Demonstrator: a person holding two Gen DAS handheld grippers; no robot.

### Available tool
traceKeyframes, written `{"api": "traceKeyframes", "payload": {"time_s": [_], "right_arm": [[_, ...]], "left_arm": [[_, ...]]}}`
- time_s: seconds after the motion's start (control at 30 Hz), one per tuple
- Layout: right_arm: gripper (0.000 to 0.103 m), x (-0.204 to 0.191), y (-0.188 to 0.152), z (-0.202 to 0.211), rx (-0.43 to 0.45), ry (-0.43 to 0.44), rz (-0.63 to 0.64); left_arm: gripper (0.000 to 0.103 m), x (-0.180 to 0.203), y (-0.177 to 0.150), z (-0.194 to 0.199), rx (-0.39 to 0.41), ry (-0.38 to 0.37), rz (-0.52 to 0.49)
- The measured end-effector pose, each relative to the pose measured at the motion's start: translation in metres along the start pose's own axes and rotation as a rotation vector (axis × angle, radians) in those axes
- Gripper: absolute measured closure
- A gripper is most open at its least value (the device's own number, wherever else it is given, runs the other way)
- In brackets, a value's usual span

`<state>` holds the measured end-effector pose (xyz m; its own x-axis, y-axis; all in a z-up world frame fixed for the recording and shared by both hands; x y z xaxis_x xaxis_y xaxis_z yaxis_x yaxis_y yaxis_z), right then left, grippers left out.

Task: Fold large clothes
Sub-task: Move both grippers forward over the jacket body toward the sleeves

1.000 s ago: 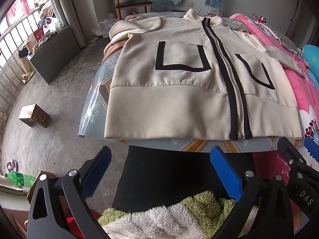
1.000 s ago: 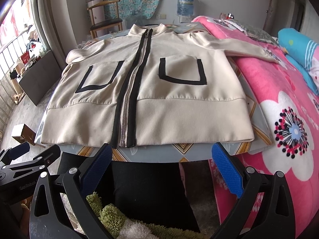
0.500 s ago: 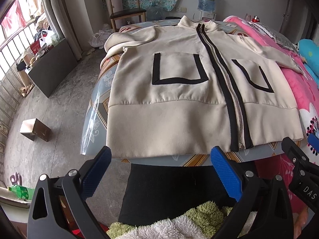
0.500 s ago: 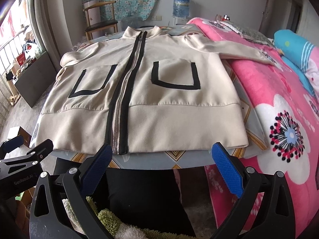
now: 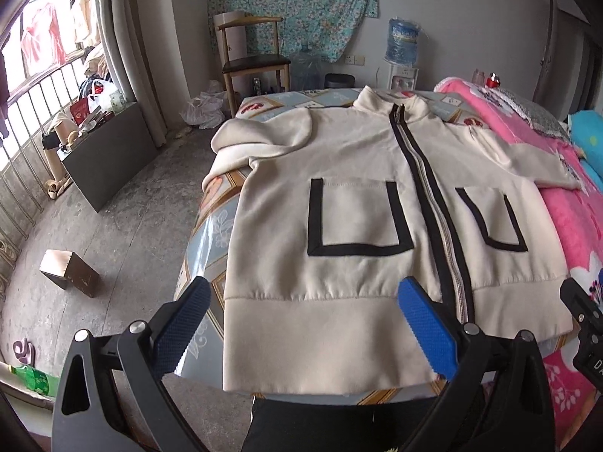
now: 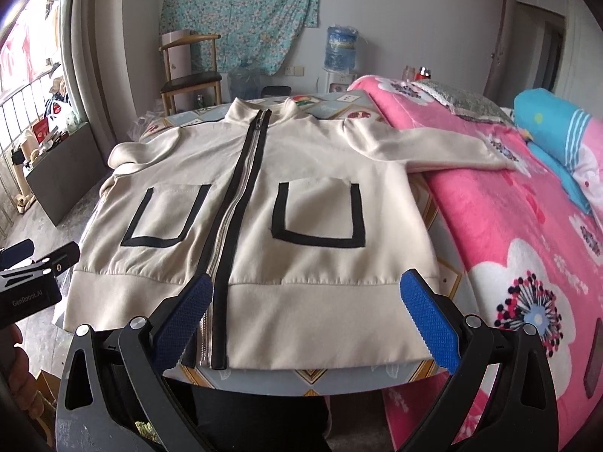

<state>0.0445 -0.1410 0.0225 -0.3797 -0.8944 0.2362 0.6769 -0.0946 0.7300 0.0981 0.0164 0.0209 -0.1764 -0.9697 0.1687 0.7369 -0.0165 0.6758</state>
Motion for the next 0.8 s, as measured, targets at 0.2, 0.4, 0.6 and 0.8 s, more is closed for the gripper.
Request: {"api": "traceKeyframes", "payload": {"time_s": [0.2, 0.4, 0.6, 0.8], "right_arm": [[0.007, 0.004, 0.013, -0.01, 0.024, 0.012, -0.006], [0.007, -0.002, 0.026, -0.018, 0.03, 0.059, -0.013], [0.007, -0.016, 0.039, -0.024, 0.042, 0.088, 0.011], [0.007, -0.025, 0.051, -0.031, 0.049, 0.1, 0.007]], "left_arm": [[0.005, 0.016, 0.019, -0.003, 0.06, -0.021, -0.056], [0.005, 0.028, 0.03, -0.01, 0.061, -0.147, -0.057], [0.005, 0.031, 0.047, -0.014, 0.081, -0.187, -0.054], [0.005, 0.03, 0.059, -0.025, 0.069, -0.258, -0.023]]}}
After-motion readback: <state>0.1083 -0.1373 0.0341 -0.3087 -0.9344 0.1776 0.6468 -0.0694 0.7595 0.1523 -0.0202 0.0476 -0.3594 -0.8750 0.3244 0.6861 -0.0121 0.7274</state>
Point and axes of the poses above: each gripper's, at about its wrist camera, not at the fingertips, and z roughly against the way its jaws point, x to its right, y to its top, the point moved 4 cm from there along -z, roughly the way its jaws point, and after that the axes turned 15 degrees about -y, right-handed, at the moved point
